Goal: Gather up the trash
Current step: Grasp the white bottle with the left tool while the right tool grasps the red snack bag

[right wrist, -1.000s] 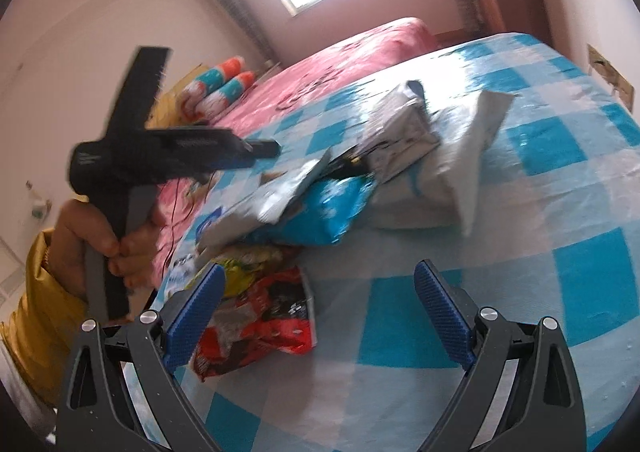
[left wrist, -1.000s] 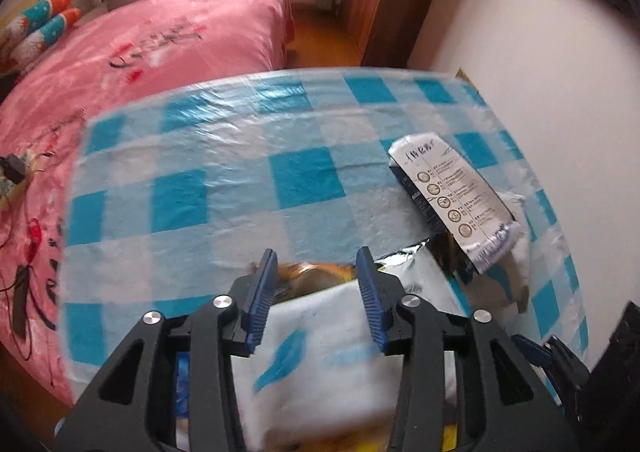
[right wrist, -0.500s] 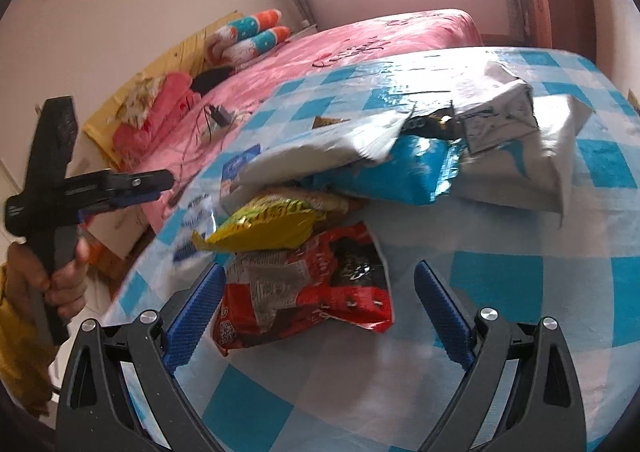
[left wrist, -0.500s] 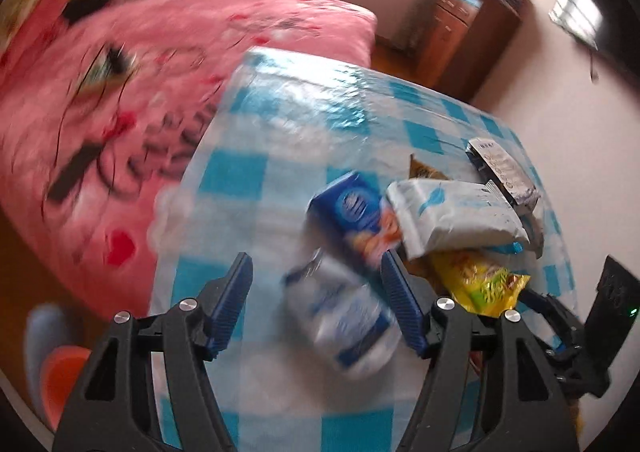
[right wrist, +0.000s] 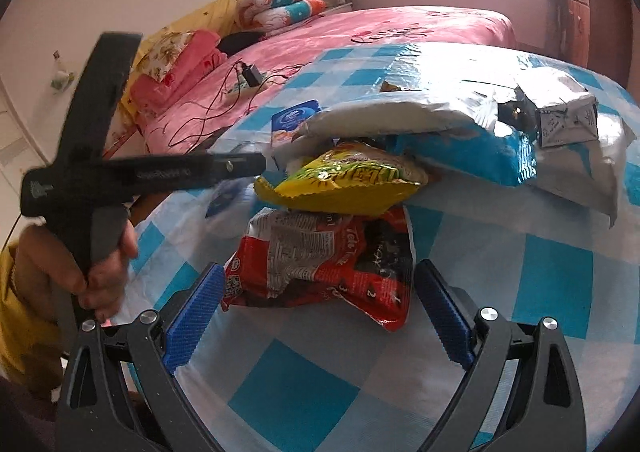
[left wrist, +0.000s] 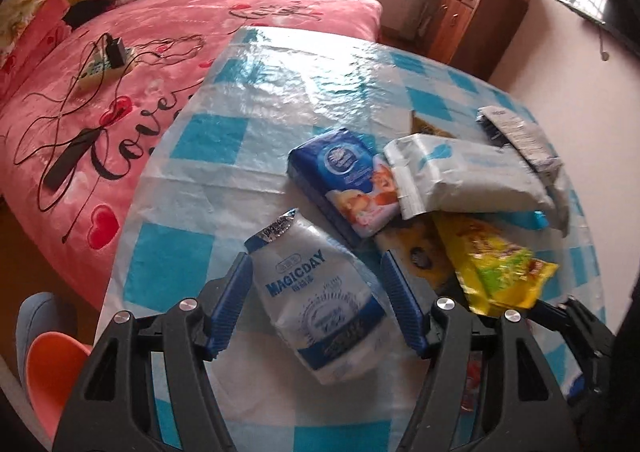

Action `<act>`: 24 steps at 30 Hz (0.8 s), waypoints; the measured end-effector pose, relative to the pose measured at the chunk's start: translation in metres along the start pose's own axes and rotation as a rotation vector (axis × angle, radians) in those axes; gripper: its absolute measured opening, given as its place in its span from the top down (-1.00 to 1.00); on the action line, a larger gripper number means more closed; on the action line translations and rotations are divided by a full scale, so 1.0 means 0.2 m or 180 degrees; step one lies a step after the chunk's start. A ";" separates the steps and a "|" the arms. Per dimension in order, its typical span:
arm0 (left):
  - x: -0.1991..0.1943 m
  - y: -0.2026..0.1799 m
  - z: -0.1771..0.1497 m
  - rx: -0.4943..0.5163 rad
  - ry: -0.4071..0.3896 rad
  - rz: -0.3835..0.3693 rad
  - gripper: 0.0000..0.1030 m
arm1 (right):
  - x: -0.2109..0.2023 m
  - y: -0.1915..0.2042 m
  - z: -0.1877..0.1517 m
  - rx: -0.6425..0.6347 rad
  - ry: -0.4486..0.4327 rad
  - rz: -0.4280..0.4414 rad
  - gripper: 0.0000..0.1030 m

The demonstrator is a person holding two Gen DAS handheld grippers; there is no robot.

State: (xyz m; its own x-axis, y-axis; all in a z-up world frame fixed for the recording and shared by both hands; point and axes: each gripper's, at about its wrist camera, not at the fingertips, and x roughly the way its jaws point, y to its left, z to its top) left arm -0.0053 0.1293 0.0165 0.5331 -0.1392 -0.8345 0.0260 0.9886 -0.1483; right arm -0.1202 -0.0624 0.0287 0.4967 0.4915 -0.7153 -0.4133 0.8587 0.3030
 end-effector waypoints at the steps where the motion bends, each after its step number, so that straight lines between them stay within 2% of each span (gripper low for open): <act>1: 0.01 0.00 0.00 0.0000 0.0000 0.0011 -0.32 | 0.01 0.00 0.00 0.0043 -0.0003 -0.0022 -0.83; 5: 0.05 0.01 0.00 -0.0051 -0.0003 0.0045 -0.30 | 0.04 0.00 0.01 0.0131 -0.0023 -0.0076 -0.83; 8: 0.05 0.02 -0.02 -0.0067 -0.0069 0.0085 -0.18 | 0.07 0.04 0.04 0.0104 -0.0016 -0.0103 -0.85; 14: 0.02 0.04 -0.06 -0.0052 -0.0167 0.0063 -0.13 | 0.14 0.11 0.06 -0.0072 0.0098 -0.0291 -0.90; 16: 0.01 0.05 -0.08 -0.0049 -0.0197 0.0071 -0.04 | 0.17 0.13 0.06 -0.0158 0.0140 -0.0378 -0.90; 24: -0.03 0.11 -0.13 -0.0167 -0.0256 -0.0083 0.03 | 0.22 0.18 0.05 -0.0351 0.0232 -0.0544 -0.84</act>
State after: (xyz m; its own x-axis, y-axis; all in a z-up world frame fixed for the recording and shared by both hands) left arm -0.0294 0.1512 0.0048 0.5992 -0.1576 -0.7849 -0.0025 0.9801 -0.1987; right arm -0.1051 -0.0076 0.0152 0.5118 0.3248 -0.7953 -0.4108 0.9056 0.1055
